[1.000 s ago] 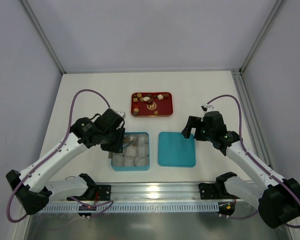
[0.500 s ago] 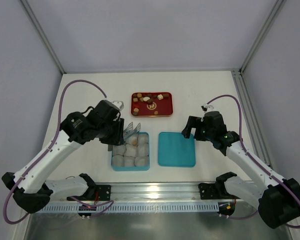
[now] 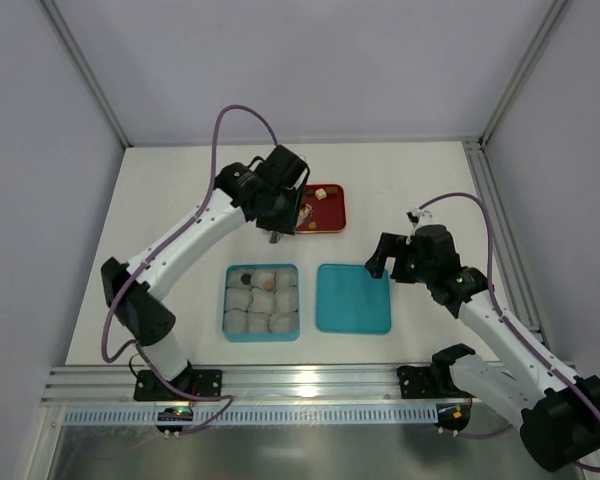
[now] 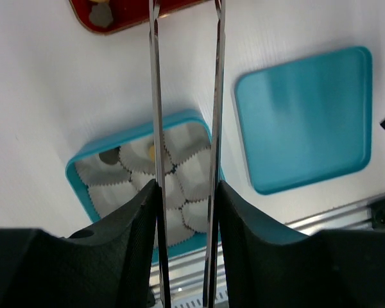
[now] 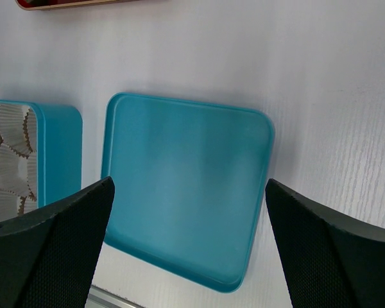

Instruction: Pack the chocolate

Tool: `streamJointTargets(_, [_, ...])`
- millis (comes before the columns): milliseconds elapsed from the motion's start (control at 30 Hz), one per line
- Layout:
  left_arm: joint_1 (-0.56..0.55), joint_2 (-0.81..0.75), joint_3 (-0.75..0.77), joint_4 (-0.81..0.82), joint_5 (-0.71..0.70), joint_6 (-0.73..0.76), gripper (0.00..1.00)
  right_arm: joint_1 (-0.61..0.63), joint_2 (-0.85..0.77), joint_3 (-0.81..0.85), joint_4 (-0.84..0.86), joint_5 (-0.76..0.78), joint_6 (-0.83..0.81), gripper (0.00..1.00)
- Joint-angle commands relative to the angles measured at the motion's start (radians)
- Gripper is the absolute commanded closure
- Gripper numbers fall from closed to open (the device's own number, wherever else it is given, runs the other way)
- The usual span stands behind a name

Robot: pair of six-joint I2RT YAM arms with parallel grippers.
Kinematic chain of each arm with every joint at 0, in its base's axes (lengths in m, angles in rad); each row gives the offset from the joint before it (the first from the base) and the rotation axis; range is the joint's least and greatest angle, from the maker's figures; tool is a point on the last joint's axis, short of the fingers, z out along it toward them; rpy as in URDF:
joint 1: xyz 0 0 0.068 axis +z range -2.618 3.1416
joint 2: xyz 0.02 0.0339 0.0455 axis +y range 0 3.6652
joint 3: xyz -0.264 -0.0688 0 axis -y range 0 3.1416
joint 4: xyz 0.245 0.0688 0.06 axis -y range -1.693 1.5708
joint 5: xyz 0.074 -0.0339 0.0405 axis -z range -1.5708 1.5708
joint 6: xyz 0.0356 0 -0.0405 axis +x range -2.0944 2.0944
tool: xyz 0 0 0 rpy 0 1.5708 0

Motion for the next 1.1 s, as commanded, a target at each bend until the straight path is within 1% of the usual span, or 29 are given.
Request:
streamJointTargets(0, [0.038,0.124,0.129,0.068,-0.055,0.073,0.6,0.004,-0.044,0.043,-0.019,-0.012,-0.011,0.0])
streamJointTargets(33, [0.044,0.182,0.177,0.073,-0.06,0.078,0.6,0.004,-0.048,0.037,-0.023,-0.014,-0.009,0.0])
streamJointTargets(133, [0.063,0.265,0.266,0.064,-0.086,0.098,0.61,0.006,-0.077,0.033,-0.034,-0.014,-0.008,0.0])
streamJointTargets(200, [0.078,0.322,0.307,0.059,-0.099,0.108,0.61,0.004,-0.093,0.033,-0.043,-0.008,-0.011,0.0])
streamJointTargets(300, [0.089,0.37,0.323,0.061,-0.096,0.118,0.61,0.002,-0.106,0.035,-0.054,-0.003,-0.016,0.0])
streamJointTargets(600, [0.097,0.411,0.317,0.087,-0.083,0.15,0.61,0.004,-0.114,0.03,-0.057,-0.008,-0.009,0.0])
streamJointTargets(1067, [0.097,0.411,0.269,0.108,-0.052,0.147,0.62,0.004,-0.123,0.02,-0.059,-0.003,-0.003,0.0])
